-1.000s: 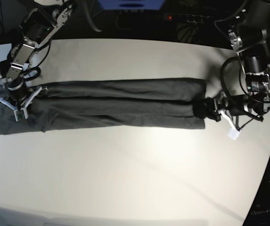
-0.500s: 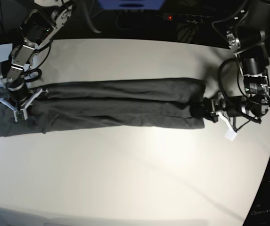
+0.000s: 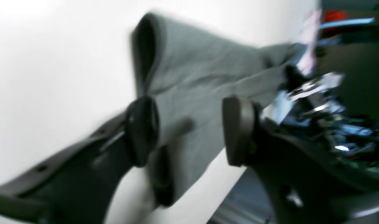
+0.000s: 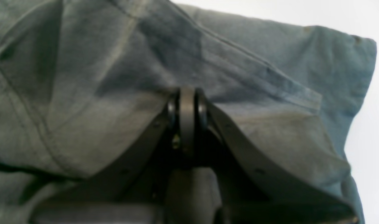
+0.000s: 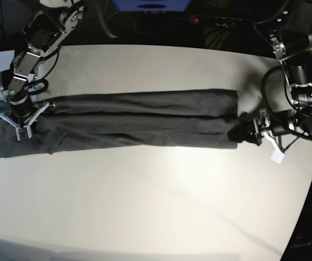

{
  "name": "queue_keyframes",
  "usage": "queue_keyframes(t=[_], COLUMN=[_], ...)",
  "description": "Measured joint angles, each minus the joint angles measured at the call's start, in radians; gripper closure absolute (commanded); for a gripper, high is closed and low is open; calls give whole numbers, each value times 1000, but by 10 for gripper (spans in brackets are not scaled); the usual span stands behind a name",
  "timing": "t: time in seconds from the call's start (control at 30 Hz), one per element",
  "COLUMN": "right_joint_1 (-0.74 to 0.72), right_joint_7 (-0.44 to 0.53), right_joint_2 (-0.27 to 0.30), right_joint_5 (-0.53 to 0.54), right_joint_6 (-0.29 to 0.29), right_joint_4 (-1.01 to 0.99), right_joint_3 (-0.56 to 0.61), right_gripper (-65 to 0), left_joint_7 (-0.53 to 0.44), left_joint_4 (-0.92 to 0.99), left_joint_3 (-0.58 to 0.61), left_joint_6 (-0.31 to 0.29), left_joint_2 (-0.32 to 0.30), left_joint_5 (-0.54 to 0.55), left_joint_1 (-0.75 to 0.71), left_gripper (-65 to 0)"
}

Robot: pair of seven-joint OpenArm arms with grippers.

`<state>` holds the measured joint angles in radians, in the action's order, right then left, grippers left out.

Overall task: Fold the T-shirt properly
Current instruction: 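Hold the grey strip taut between both grippers on the table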

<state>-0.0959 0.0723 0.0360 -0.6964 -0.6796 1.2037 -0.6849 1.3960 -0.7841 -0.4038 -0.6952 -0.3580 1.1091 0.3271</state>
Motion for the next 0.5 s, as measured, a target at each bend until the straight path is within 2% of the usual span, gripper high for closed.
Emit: queue_keyframes(t=[0.17,0.33,0.5], right_joint_1=[0,0,0], right_joint_7=[16,16,16], right_joint_2=[-1,-6,-6], right_joint_5=[-55,-56,-56], right_joint_6=[0,4,4], right_joint_4=[1,2,2], right_joint_3=[0,0,0], right_gripper=[-4,-4,-4], left_joint_7=[0,-2,4], left_joint_4=[0,0,0], left_joint_3=[0,1,103], left_joint_6=[0,0,0], left_joint_2=[-3,-5,-23], left_joint_5=[92,104,101], left_joint_1=[-4,-21,-54], left_gripper=[-378,-378,-378])
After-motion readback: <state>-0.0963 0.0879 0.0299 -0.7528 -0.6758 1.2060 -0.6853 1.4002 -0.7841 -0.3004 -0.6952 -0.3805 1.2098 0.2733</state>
